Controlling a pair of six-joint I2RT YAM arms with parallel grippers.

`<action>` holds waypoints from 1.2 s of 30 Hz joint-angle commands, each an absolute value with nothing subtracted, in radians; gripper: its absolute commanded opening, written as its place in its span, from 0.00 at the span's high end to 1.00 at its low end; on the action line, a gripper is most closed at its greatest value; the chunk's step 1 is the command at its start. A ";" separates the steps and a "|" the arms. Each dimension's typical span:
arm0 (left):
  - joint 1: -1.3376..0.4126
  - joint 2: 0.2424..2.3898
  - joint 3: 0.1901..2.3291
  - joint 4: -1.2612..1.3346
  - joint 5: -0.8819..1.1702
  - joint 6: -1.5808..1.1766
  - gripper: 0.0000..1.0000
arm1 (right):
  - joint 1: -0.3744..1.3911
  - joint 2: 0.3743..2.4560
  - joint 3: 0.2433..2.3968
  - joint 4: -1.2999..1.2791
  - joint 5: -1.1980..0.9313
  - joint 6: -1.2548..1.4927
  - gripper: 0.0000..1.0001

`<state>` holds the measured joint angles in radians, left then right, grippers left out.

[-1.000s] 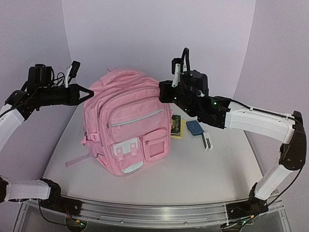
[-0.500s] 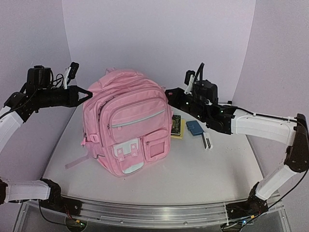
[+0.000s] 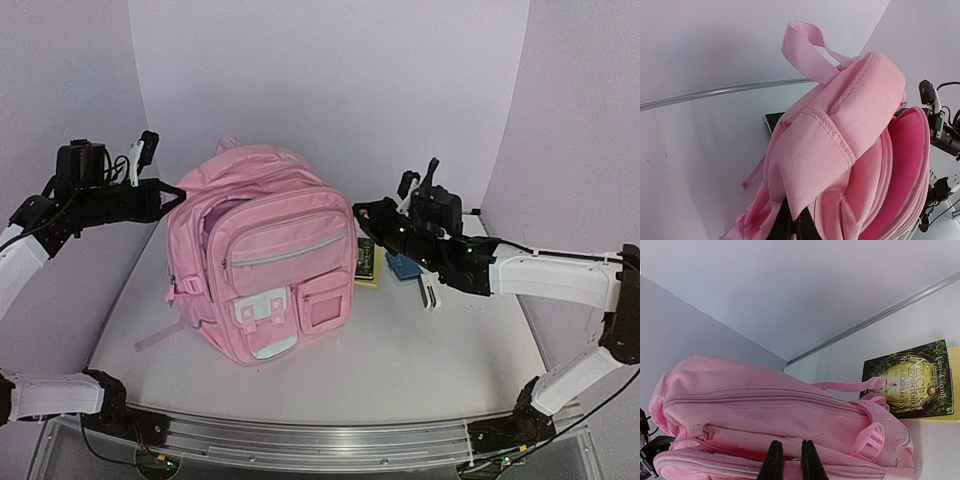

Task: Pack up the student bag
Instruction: Unzip the student bag at the center of the board.

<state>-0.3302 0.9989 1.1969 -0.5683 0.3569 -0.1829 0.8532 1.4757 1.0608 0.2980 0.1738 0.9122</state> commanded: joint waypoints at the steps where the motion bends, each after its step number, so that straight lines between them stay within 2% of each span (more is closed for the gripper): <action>1: -0.315 0.974 1.192 -0.481 0.232 -0.193 1.00 | 0.844 1.543 1.004 0.207 0.206 0.960 1.00; 8: -0.314 0.999 1.208 -0.475 0.211 -0.198 1.00 | 0.845 1.599 0.966 0.206 0.202 1.006 1.00; 19: -0.315 1.022 1.197 -0.448 0.136 -0.203 1.00 | 0.845 1.549 0.830 0.203 0.211 1.087 1.00; 30: -0.315 1.040 1.194 -0.422 0.121 -0.193 1.00 | 0.844 1.627 0.816 0.204 0.214 1.093 1.00; 36: -0.315 1.038 1.162 -0.392 0.060 -0.159 1.00 | 0.845 1.575 0.811 0.198 0.228 1.047 0.98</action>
<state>-0.3332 1.0446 1.1790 -0.4873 0.2070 -0.1845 0.8509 1.5564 0.8750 0.4713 0.2026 1.1032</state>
